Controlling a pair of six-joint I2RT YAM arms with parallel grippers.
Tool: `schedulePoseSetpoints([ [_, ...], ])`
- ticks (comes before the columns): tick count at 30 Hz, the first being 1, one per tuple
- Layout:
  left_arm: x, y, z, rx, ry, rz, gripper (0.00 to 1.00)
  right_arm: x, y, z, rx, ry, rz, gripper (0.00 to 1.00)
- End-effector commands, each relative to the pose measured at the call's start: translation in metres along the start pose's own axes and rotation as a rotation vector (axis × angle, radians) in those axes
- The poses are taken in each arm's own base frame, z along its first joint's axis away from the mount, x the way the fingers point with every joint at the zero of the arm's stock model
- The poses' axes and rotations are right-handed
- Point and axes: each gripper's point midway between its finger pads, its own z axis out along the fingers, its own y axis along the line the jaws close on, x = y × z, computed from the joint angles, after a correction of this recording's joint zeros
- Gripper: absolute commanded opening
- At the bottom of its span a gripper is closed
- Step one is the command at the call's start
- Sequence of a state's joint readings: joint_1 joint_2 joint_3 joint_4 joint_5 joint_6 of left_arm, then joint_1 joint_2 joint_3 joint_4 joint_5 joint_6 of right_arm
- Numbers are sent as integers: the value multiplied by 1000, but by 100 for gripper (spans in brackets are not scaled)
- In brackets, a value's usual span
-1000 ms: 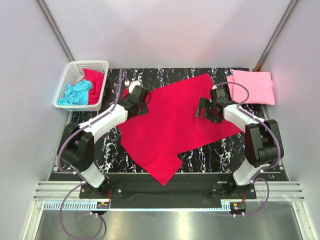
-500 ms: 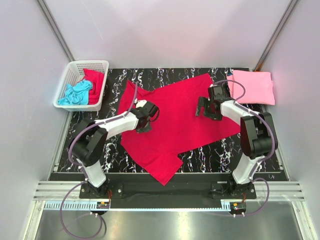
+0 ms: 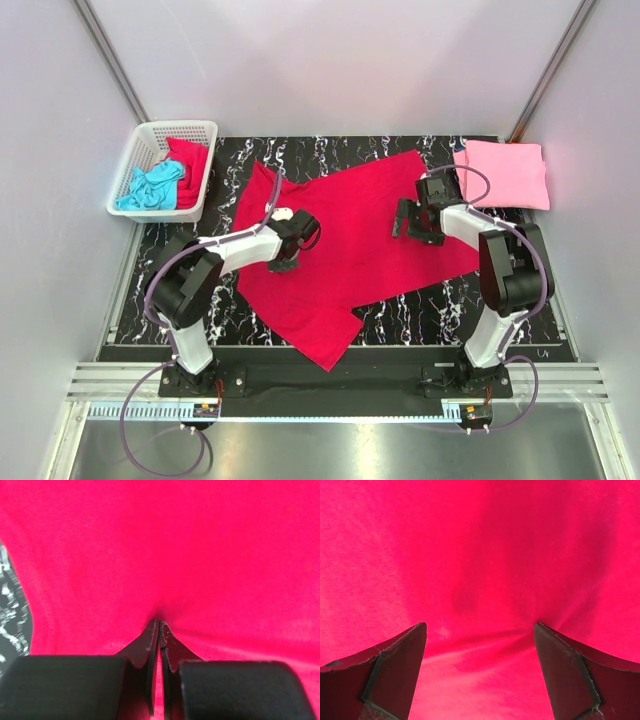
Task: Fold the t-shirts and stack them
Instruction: Flatten the tshirt out
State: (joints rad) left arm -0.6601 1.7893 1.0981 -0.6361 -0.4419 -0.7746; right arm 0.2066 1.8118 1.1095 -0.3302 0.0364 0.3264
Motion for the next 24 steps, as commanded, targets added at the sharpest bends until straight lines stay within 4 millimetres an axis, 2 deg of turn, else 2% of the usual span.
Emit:
schedulePoseSetpoints([
  [1,9,27,5,-143,22,23,8,31,-26,-18,100,64,29,95],
  [6,20,35,15,-181,82,16,8,35,-37,-40,154,60,43,94],
  [9,16,40,14,-178,95,-3,8,42,-32,-48,127,89,75,93],
  [13,-4,47,9,-156,85,-29,8,58,-22,-57,90,126,146,88],
  [17,-33,52,-1,-125,52,-44,10,84,-8,-67,56,145,175,86],
  [19,-39,50,-3,-90,66,-69,10,96,-2,-71,36,146,191,85],
  [21,-47,46,-7,-67,53,-63,10,104,0,-71,25,155,199,84],
  [24,-53,43,-15,-41,31,-73,8,105,-2,-70,37,150,192,83],
])
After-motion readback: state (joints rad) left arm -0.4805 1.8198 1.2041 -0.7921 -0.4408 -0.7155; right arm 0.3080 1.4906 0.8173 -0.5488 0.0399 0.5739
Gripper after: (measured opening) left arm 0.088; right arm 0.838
